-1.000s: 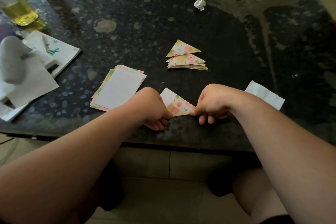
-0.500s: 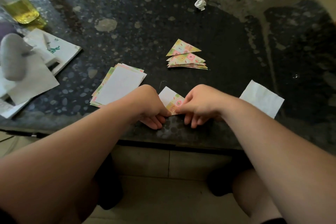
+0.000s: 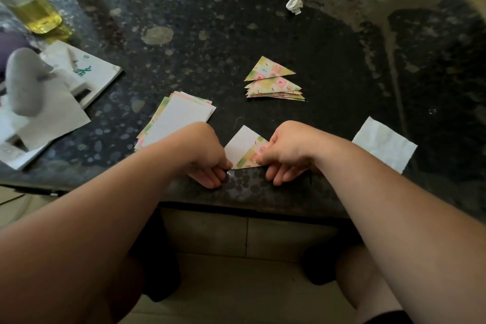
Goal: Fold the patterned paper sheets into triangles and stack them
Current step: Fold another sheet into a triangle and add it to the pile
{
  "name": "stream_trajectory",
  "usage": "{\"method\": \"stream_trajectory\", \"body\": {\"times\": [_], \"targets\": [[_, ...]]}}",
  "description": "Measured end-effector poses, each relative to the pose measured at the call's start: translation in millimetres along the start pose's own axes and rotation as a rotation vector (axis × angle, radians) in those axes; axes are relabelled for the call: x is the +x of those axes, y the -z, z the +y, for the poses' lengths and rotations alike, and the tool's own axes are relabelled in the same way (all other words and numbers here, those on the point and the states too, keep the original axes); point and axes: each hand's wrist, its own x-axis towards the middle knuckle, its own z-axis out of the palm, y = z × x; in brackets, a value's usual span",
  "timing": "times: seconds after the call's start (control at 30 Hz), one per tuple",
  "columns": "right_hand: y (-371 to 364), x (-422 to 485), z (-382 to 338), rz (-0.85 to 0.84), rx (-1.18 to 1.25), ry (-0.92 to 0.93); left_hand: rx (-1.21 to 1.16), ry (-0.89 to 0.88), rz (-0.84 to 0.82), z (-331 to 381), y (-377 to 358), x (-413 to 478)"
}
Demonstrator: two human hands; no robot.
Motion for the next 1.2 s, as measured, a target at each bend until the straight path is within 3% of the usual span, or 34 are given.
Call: {"method": "stream_trajectory", "body": {"times": [0.13, 0.3, 0.53, 0.63, 0.73, 0.9, 1.1, 1.2], "targets": [[-1.6, -0.1, -3.5, 0.046, -0.094, 0.007, 0.011, -0.029, 0.064, -11.0, 9.1, -3.7], [-4.7, -11.4, -13.4, 0.347, -0.437, 0.177, -0.022, -0.171, 0.233, -17.0, 9.8, 2.2], [-34.5, -21.4, -4.4, 0.344, -0.673, 0.392, 0.107, -0.281, 0.366, -13.8, -3.8, 9.3], [-41.2, -23.8, 3.2, 0.317, -0.699, 0.516, 0.142, -0.284, 0.350, -9.5, -6.9, 7.2], [-42.8, -29.4, 8.6, 0.337, -0.695, 0.591, 0.203, -0.304, 0.455, -6.8, -3.4, 7.8], [-47.7, -31.2, -1.3, 0.413, -0.851, 0.604, -0.129, -0.259, 0.336, -0.6, 2.6, -2.5], [-58.3, -27.2, -15.6, 0.527, -0.890, 0.576, -0.358, -0.175, 0.208, -3.7, 13.8, -5.2], [-58.4, -25.1, -14.4, 0.568, -0.872, 0.564, -0.360, -0.123, 0.167, -8.7, 19.4, -2.2]]}}
